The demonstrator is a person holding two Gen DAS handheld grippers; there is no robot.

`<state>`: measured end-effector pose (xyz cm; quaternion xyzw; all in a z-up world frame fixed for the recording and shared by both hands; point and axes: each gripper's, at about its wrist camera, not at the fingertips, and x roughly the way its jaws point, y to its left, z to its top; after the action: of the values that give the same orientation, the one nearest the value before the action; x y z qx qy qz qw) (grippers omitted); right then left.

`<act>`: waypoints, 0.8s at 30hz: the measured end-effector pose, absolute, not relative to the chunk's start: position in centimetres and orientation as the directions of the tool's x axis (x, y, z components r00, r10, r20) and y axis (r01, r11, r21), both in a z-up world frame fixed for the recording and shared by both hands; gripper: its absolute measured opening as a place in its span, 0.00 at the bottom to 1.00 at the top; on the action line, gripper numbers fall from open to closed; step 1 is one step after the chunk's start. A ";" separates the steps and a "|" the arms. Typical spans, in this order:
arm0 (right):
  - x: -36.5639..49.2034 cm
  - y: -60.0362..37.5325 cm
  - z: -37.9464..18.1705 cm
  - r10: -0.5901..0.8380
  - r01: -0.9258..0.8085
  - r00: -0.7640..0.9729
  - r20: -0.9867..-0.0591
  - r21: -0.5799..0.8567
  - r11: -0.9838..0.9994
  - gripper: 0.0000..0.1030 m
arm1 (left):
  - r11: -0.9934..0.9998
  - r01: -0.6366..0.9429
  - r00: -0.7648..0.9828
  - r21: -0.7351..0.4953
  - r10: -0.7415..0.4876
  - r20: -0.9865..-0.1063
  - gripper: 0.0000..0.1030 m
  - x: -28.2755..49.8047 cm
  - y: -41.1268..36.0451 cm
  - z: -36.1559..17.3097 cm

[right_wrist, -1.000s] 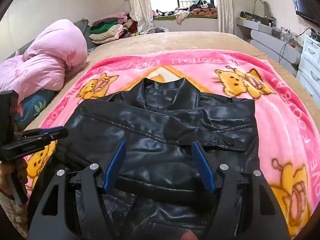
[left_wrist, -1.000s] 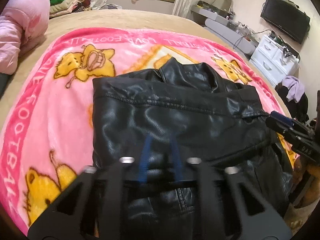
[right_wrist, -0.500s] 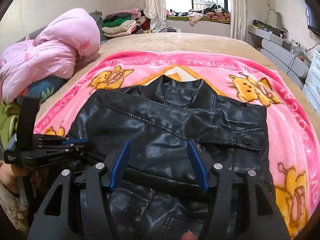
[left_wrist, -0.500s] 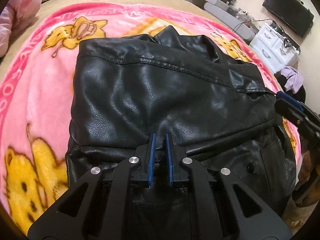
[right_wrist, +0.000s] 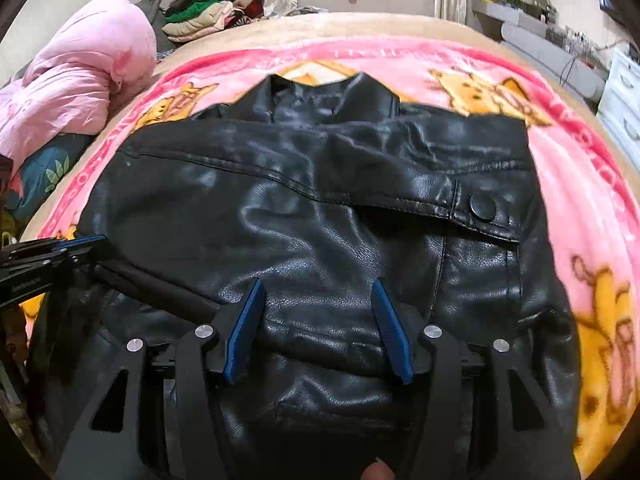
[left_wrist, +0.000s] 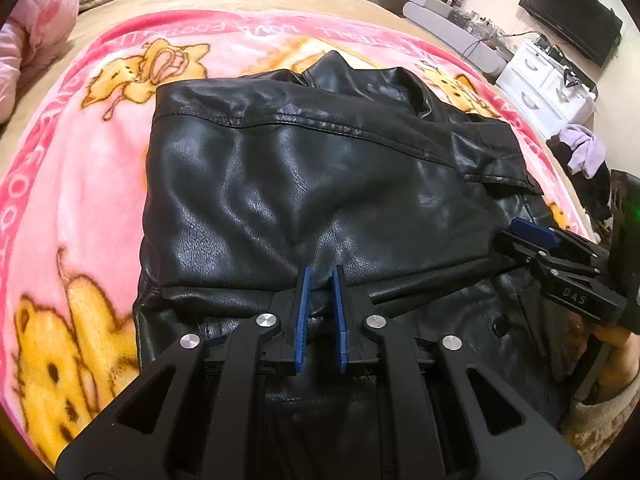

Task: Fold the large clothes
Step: 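Release the folded side with the left gripper and open both grippers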

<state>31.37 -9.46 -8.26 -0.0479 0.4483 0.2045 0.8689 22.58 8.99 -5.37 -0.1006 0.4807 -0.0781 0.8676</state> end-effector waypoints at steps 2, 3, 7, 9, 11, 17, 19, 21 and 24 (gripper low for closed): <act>30.8 -9.5 -7.5 0.317 -0.402 0.530 -0.786 0.096 0.911 0.55 | 0.963 0.046 0.524 -0.265 -0.249 -0.814 0.15 22.4 8.9 -5.1; 30.6 -9.6 -7.3 0.322 -0.401 0.535 -0.781 0.101 0.911 0.56 | 0.963 0.050 0.525 -0.266 -0.252 -0.813 0.16 22.3 8.9 -5.0; 29.6 -10.0 -6.3 0.345 -0.391 0.555 -0.757 0.128 0.911 0.62 | 0.956 0.064 0.519 -0.286 -0.277 -0.809 0.27 22.1 8.8 -4.6; 29.1 -10.2 -5.9 0.357 -0.386 0.561 -0.747 0.145 0.911 0.67 | 0.952 0.060 0.526 -0.299 -0.285 -0.801 0.34 21.9 9.1 -4.1; 28.8 -10.4 -5.5 0.368 -0.377 0.566 -0.738 0.166 0.911 0.74 | 0.954 0.057 0.535 -0.295 -0.279 -0.797 0.39 21.8 9.3 -3.7; 27.8 -10.5 -4.3 0.374 -0.366 0.588 -0.717 0.177 0.914 0.85 | 0.959 0.029 0.564 -0.283 -0.249 -0.787 0.89 21.2 10.0 -2.8; 27.6 -10.6 -4.1 0.375 -0.361 0.595 -0.711 0.180 0.915 0.89 | 0.961 0.017 0.578 -0.275 -0.234 -0.782 0.91 20.7 10.3 -2.4; 27.3 -10.7 -3.8 0.374 -0.357 0.602 -0.705 0.181 0.916 0.91 | 0.965 0.010 0.588 -0.263 -0.219 -0.779 0.91 20.4 10.5 -2.0; 26.8 -10.7 -3.4 0.371 -0.350 0.615 -0.696 0.180 0.919 0.92 | 0.969 -0.004 0.597 -0.246 -0.195 -0.778 0.91 19.9 10.8 -1.7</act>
<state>26.78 -10.73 -3.38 0.0131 0.3901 0.2007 0.8985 19.92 10.84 -1.69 -0.1118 0.4456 -0.0539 0.8866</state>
